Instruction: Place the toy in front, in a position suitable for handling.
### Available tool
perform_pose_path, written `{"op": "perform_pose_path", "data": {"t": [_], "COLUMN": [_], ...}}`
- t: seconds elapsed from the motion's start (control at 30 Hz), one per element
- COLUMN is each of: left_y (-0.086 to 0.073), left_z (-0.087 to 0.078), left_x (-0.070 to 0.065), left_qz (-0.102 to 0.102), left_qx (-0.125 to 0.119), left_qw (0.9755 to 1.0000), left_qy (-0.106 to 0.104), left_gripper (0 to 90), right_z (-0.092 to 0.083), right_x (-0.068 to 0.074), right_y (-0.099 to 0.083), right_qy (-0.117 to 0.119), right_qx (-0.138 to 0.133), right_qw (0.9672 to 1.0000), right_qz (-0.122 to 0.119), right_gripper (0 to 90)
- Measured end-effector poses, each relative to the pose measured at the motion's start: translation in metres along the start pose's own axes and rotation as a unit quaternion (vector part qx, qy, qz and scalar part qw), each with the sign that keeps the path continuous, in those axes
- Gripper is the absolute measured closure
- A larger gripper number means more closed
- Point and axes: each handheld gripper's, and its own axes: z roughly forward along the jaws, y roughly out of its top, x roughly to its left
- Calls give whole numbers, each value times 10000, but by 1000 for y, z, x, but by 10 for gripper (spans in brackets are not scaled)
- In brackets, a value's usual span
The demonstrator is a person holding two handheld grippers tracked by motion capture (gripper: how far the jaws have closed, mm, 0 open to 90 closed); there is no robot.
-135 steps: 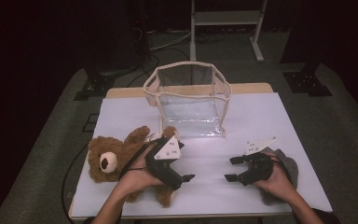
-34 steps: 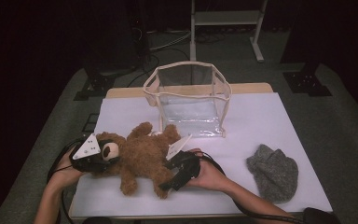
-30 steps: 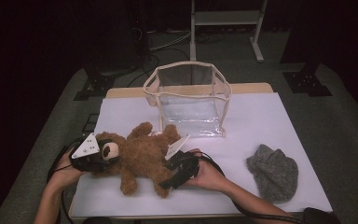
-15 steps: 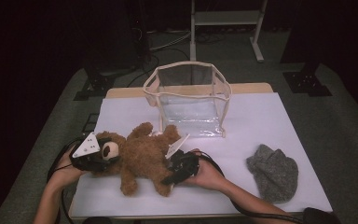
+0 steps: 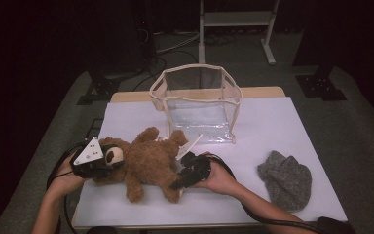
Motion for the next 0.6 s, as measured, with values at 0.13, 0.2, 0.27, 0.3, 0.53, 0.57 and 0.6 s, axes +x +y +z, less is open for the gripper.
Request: {"op": "perform_pose_path", "data": {"t": [0.13, 0.2, 0.27, 0.3, 0.53, 0.57, 0.6], "left_y": [6, 9, 11, 12, 19, 20, 21], "left_z": [-8, -13, -16, -17, -23, -24, -24], "left_x": [0, 0, 0, -1, -4, -4, -4], "left_qz": [20, 6, 19, 24, 89, 85, 77], "left_qx": [-32, -66, -80, -86, -174, -191, -229], "left_qw": [10000, 10000, 10000, 10000, 9998, 9998, 9997], "left_qy": [37, 30, 28, 31, 6, -8, -14], "left_gripper": [407, 409, 413, 413, 421, 422, 424], "right_z": [-5, -7, -11, -13, -20, -22, -24], "right_x": [3, 5, 8, 10, 17, 18, 19], "right_y": [2, 4, 6, 7, 9, 8, 8], "right_qy": [94, 137, 153, 160, 212, 233, 246], "right_qx": [-76, -119, -141, -147, -160, -179, -186], "right_qw": [9999, 9998, 9998, 9997, 9995, 9995, 9994], "right_qz": [0, -19, -69, -53, -160, -152, -153], "right_gripper": [667, 668, 671, 673, 683, 685, 686]}}
